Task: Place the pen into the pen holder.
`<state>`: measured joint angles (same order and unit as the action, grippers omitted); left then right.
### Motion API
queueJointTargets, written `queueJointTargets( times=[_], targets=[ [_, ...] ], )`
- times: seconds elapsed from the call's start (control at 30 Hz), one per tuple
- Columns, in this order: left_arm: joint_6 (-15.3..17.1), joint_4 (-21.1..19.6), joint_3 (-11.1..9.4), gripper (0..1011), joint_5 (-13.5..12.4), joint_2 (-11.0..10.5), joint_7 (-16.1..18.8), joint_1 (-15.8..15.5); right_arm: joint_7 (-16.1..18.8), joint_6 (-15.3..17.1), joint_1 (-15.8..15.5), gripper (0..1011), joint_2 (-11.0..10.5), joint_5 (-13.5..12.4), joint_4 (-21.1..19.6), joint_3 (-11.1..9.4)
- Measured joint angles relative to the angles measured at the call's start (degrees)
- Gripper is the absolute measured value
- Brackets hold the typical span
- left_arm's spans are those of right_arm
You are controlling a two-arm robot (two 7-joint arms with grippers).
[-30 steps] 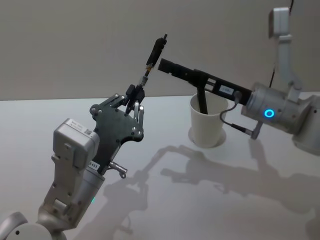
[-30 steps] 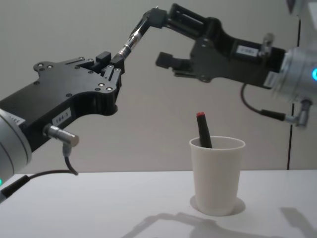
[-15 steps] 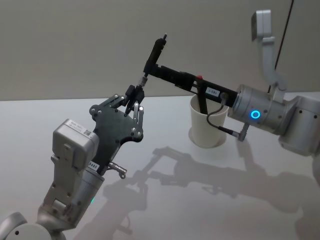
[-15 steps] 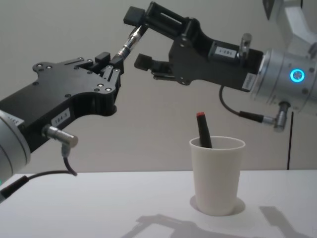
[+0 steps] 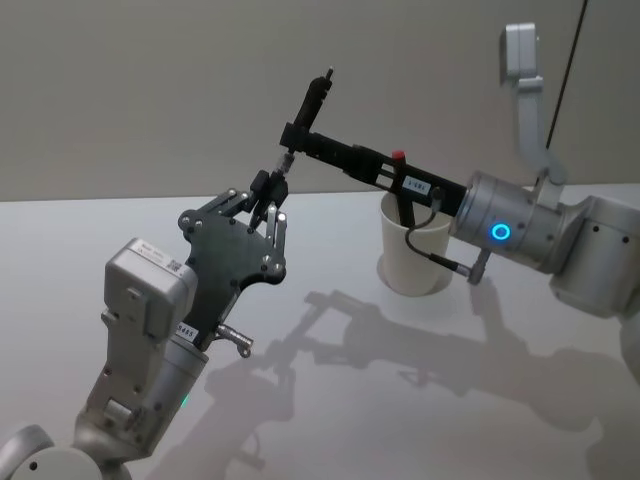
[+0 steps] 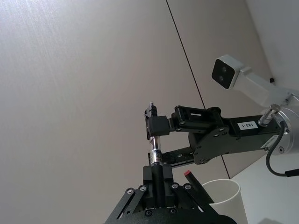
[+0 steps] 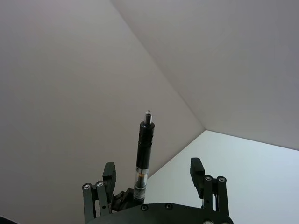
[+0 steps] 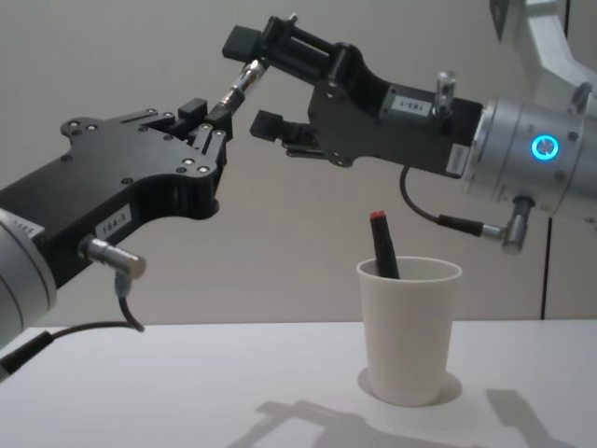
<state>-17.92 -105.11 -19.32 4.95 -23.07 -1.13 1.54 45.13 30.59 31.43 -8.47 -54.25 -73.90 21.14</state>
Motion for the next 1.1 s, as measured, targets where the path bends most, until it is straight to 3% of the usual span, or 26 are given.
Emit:
queueJointTargets(
  times=[0.4,1.1],
  targets=[
    [0.0,0.0,0.0,121,0.0,0.0,0.0,0.0,-2.5,-1.8,-0.3,1002,0.0,-0.4,-0.5,0.9],
    [0.0,0.0,0.0,123,0.0,0.0,0.0,0.0,-2.7,-3.1,-0.3,1002,-0.2,-1.7,-1.0,1.8]
  ],
)
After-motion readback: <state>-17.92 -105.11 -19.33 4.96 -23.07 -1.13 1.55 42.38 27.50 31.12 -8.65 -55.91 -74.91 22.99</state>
